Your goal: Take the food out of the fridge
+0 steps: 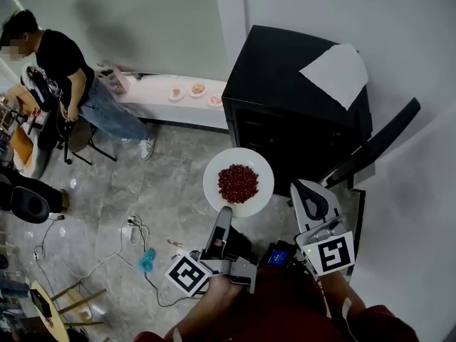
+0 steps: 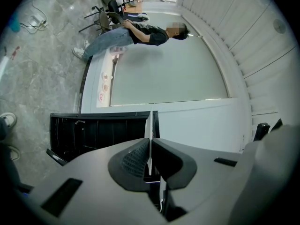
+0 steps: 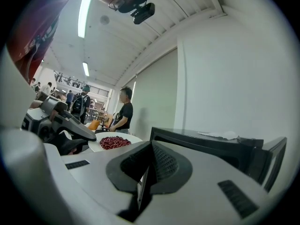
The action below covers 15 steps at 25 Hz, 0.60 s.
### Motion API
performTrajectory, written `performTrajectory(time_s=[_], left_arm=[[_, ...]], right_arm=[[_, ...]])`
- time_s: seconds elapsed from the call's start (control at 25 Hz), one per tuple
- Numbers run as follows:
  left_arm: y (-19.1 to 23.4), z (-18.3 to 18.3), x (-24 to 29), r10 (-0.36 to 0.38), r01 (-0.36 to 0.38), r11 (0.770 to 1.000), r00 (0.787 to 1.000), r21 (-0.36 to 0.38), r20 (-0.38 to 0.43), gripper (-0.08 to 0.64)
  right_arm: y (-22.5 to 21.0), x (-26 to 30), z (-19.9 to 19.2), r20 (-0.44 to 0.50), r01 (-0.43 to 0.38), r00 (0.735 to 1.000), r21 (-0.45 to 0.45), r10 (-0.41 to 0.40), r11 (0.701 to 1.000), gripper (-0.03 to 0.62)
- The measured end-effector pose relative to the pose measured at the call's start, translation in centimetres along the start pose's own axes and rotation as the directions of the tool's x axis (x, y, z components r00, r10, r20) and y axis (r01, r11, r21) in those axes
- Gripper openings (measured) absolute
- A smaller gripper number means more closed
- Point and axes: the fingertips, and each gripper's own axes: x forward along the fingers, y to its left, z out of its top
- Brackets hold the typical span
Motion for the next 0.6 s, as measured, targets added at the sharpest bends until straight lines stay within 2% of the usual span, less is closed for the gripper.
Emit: performTrajectory(time_s=[0.24,0.48,0.6], left_arm=[[-0.2,0.2,0.1,-0.001,0.001,1.000,1.000,0.003,0.017,0.026],[-0.6,0.1,0.0,-0.006,0.006,1.000,1.000,0.002,0.021,0.026],[-0.5,0.1,0.0,-0.004,0.004,1.000,1.000,0.001,0.022,0.026]], right_arm=[[-0.5,0.4,1.3,0.054,0.019,0.998,0.025,-0.021,0.999,0.021],[-0.9,0.3,1.4,0.052,0.028,0.998,0.026,-0.029,0.999,0.021],[-0.9,0.1,0.4,0.015,0.017,1.000,-0.002,-0.017,1.000,0.021]])
